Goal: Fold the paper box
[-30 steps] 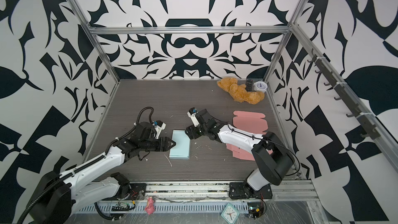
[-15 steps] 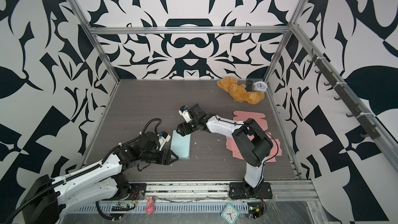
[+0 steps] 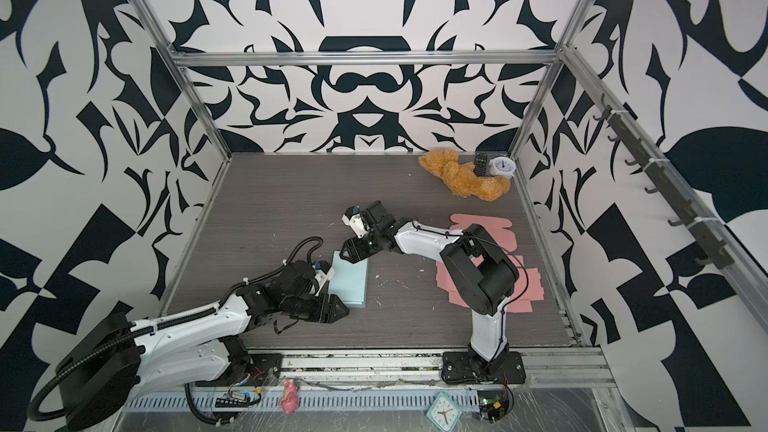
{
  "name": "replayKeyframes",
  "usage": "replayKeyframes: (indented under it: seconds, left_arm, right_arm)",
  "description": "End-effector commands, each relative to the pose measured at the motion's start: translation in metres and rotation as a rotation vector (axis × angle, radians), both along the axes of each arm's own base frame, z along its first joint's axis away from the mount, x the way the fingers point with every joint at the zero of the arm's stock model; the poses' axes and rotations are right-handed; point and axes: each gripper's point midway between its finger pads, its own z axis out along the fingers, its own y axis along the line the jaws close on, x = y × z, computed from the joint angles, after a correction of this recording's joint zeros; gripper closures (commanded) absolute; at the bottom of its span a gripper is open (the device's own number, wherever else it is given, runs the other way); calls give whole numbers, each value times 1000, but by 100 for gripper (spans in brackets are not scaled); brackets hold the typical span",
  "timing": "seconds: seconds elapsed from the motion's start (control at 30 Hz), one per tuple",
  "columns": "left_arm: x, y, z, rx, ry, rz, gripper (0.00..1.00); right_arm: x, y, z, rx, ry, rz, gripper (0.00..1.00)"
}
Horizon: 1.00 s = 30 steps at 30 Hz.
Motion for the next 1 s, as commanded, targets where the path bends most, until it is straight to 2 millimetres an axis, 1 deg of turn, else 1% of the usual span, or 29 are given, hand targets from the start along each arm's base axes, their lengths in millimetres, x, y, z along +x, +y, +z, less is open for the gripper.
replayKeyframes:
  seconds: [0.0,0.13,0.37,0.53,0.67,0.87,0.97]
  left_arm:
    - [6,-3,2,-13,-24,20,32]
    - [11,-2,3,-7,-43,32,34]
    - [15,-2,0,14,-59,35,35]
    - [19,-4,6,8,-81,31,35]
    - [22,-4,7,16,-93,35,35]
    - [30,-5,11,14,-104,45,39]
    - [38,-1,13,18,-109,68,41]
  right_arm:
    - [-1,-1,10,37,-1,4,37]
    - [-4,-7,11,40,-3,-8,38]
    - [-14,-20,11,39,-5,-28,38]
    - [-23,-32,4,33,9,-47,37]
    - [-31,-41,4,37,17,-63,36]
    - [-42,-50,5,52,26,-80,35]
    - [-46,-54,5,51,27,-84,35]
